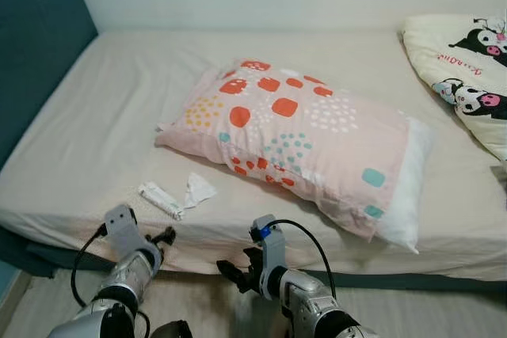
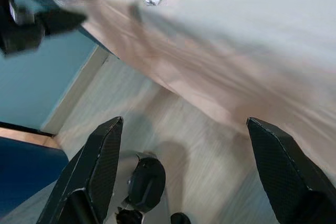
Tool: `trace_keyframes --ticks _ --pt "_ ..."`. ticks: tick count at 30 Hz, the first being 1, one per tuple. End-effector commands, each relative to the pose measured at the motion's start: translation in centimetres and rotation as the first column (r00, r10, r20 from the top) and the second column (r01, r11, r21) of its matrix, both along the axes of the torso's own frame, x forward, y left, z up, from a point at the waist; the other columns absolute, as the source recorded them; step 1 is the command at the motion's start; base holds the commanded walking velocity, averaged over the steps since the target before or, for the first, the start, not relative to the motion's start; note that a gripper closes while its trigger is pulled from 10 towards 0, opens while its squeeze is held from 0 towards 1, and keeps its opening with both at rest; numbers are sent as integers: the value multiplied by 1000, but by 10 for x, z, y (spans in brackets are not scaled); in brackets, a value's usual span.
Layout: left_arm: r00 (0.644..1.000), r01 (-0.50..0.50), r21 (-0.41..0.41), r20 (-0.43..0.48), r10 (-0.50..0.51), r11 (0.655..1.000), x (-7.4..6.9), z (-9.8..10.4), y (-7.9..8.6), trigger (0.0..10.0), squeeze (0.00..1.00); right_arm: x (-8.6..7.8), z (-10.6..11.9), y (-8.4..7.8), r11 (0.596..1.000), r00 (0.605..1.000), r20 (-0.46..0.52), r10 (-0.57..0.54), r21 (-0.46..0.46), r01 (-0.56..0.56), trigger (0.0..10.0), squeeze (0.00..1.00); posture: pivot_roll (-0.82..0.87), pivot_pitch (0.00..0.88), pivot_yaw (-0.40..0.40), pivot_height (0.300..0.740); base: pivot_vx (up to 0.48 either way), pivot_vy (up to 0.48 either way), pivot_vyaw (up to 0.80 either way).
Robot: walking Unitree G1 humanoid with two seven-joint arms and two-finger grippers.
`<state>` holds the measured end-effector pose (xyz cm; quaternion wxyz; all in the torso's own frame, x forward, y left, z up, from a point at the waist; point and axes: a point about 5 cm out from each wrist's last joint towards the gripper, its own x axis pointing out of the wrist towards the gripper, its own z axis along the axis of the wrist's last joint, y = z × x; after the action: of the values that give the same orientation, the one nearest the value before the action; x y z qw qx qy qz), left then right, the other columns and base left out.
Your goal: Clean up the room
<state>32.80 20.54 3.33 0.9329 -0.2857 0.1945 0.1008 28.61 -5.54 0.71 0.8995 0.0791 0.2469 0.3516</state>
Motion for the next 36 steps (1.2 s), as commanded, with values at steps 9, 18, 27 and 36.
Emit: trace_keyframes --ticks 9,18,27,36 --pt "988 -17 -45 154 24 999 16 27 12 10000 0 -8 2 19 998 998 37 47 44 -49 10000 0 -160 222 27 521 0 0 0" --pt "986 2 49 166 -10 999 21 36 15 10000 0 -12 5 20 995 997 68 33 94 -39 10000 0 -180 282 29 508 0 0 0" --pt "970 53 3 239 -52 999 35 55 5 10000 0 -21 9 29 989 995 94 29 140 -42 10000 0 -212 365 27 508 0 0 0" --pt "945 63 -54 324 -42 997 49 81 2 10000 0 -24 14 28 987 993 113 20 155 -38 10000 0 -229 409 22 508 0 0 0"
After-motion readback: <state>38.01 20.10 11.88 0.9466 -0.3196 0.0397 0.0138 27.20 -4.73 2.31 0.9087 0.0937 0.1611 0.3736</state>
